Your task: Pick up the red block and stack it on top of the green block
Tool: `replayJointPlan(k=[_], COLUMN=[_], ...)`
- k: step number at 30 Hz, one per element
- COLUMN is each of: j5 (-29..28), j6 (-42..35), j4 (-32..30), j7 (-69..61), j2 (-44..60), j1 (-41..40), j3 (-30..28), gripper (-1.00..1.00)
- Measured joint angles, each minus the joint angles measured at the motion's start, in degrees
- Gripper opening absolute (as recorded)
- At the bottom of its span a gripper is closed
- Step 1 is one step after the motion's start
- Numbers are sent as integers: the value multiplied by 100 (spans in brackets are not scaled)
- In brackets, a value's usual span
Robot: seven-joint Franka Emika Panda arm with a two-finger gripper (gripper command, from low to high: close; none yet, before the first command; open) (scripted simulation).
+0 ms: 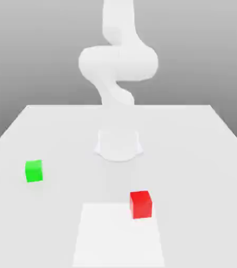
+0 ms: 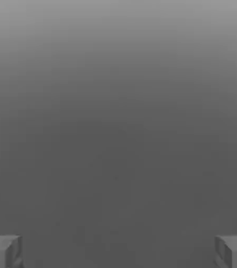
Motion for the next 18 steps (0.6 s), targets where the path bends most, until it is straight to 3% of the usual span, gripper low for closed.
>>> replayJointPlan(k=[3,9,13,16,18], j5=[0,-768,-768,-1287,-1287], j6=[0,-193,-193,-383,-383], j4=[0,-194,-194,-470,-470], j7=[0,-113,-112,-371,-371], j2=[0,794,794,1437,1437], j1=[0,-387,-387,-544,-544], j3=[0,305,305,352,352], gripper=[0,0,0,0,0])
